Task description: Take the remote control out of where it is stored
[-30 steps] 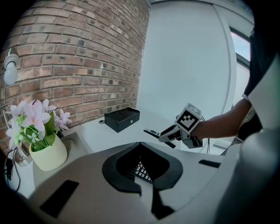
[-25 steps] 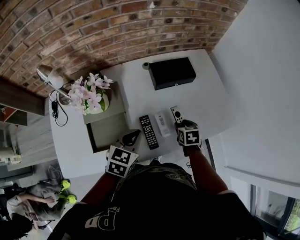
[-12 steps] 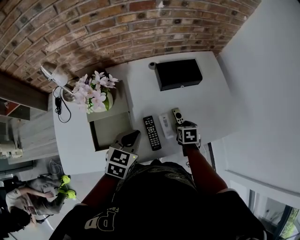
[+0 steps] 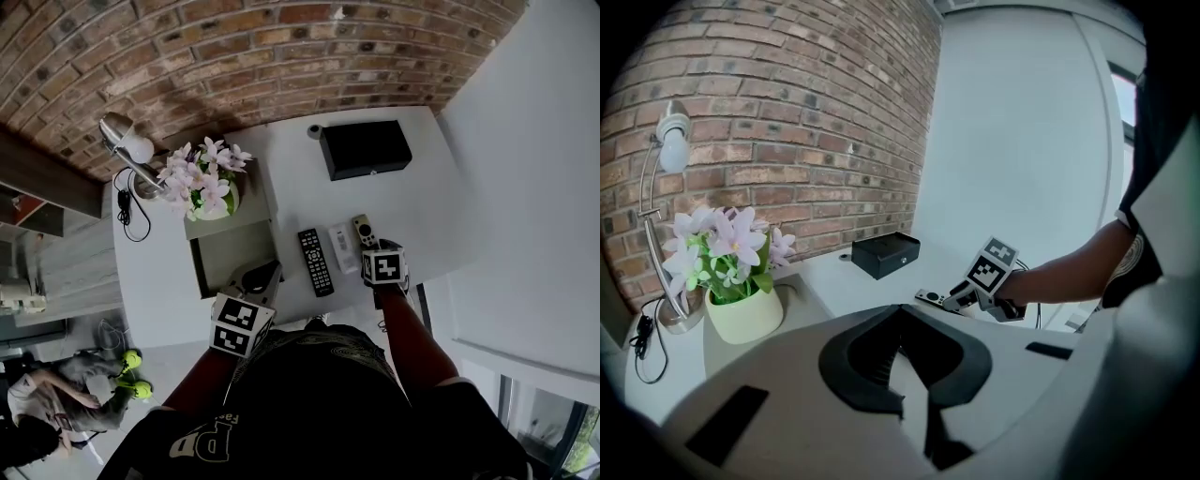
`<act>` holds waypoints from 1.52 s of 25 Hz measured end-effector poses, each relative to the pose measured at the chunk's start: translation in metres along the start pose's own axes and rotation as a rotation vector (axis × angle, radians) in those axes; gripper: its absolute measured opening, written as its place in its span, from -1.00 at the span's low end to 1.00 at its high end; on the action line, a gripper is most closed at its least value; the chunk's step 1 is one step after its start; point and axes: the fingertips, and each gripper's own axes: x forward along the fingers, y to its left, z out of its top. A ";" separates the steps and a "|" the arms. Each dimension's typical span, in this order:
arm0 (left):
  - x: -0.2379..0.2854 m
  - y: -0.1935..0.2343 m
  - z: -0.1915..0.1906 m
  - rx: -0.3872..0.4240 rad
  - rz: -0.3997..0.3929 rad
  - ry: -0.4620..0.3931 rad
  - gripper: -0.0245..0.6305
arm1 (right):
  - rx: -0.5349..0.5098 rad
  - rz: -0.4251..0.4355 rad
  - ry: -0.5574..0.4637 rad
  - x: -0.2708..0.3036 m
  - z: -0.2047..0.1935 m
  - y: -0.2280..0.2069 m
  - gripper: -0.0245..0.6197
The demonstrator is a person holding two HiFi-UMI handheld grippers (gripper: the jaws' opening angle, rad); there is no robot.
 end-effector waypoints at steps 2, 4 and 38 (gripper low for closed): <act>-0.009 0.004 -0.001 -0.004 -0.002 -0.011 -0.91 | 0.011 -0.013 -0.030 -0.011 0.005 0.005 -0.31; -0.020 0.008 -0.002 -0.004 -0.001 -0.021 -0.91 | 0.028 -0.013 -0.072 -0.022 0.010 0.015 -0.32; -0.206 0.012 -0.052 -0.136 0.124 -0.228 -0.90 | -0.199 0.783 -0.591 -0.256 0.020 0.343 -0.91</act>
